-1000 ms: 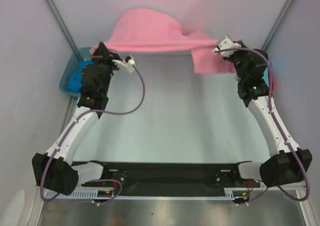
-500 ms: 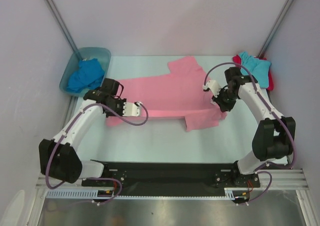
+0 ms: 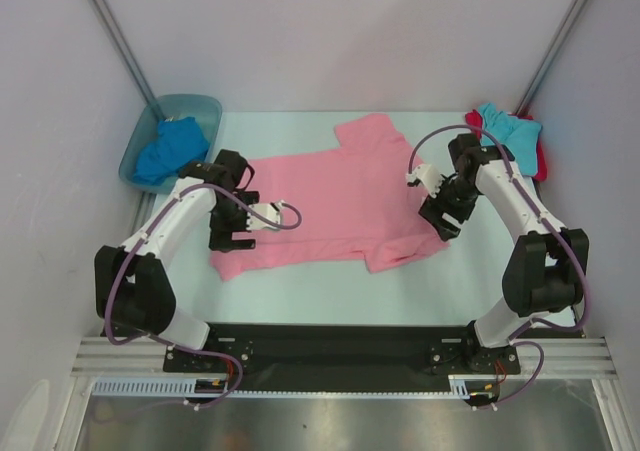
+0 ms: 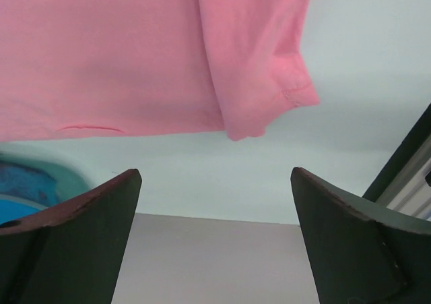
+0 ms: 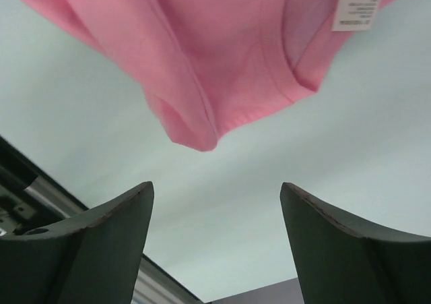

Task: Fold and stack the t-shirts
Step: Flatten the tshirt out, then fold the tshirt

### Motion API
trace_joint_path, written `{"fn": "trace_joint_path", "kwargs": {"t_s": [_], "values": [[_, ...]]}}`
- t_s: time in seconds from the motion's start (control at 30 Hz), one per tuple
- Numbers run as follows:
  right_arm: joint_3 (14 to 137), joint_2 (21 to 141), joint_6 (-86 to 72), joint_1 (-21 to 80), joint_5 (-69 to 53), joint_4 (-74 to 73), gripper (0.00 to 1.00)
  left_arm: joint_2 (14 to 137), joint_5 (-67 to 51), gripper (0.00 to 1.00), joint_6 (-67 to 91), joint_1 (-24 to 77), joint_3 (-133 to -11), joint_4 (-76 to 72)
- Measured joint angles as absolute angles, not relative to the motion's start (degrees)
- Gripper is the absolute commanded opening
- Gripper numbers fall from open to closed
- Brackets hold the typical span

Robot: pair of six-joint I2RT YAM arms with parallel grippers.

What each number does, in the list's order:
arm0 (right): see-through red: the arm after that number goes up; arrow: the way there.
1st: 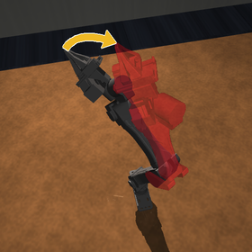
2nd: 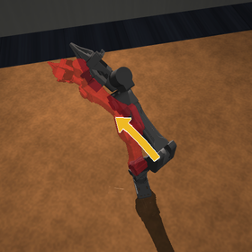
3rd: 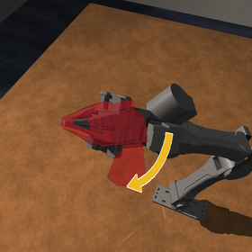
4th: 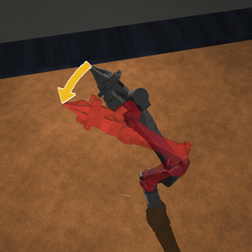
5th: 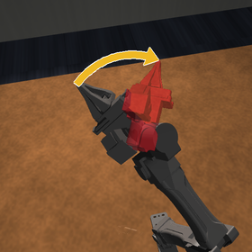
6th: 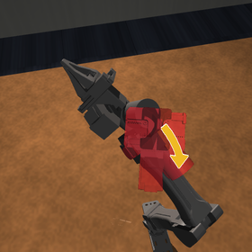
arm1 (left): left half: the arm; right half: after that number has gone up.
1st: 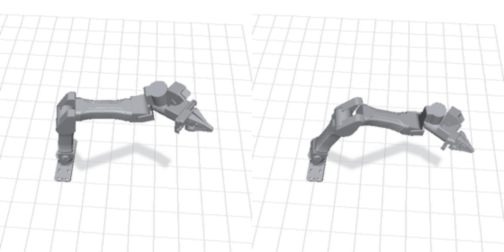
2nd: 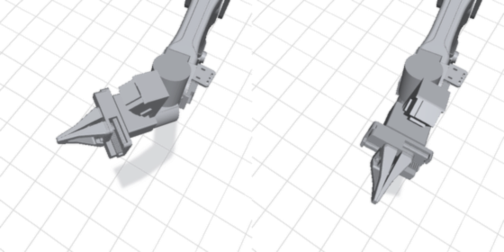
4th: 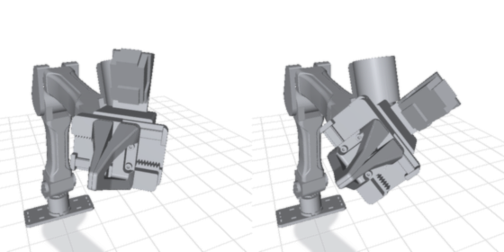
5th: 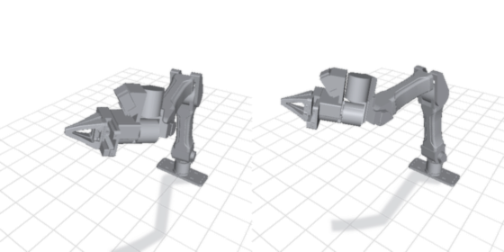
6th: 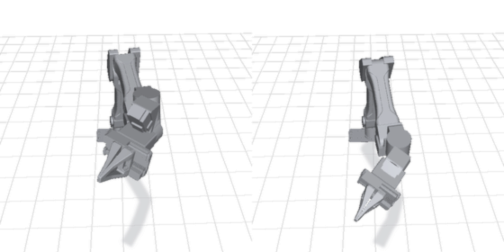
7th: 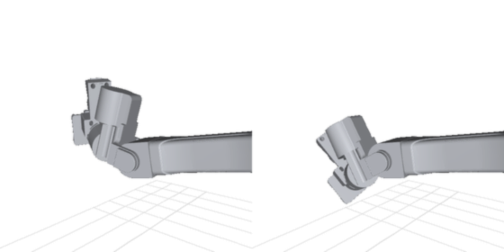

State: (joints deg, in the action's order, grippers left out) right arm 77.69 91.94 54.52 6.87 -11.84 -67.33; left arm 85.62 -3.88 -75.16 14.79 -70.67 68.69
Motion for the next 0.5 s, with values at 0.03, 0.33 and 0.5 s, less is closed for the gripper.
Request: {"fn": "trace_joint_path", "kwargs": {"t_s": [0.03, 0.33, 0.5], "values": [[77.69, 91.92, 54.15, 6.79, -10.98, -66.52, 0.82, 85.62, -3.09, 1.0, -75.02, 14.87, -70.65, 68.58], [72.12, 80.38, 51.51, 10.48, -3.92, -52.82, 0.79, 76.97, 1.08, 1.0, -71.48, 14.92, -67.02, 53.67], [59.48, 69.65, 52.75, 23.14, 0.3, -47.62, 0.8, 65.01, -1.74, 1.0, -70.87, 16.58, -59.4, 47.33]]}}
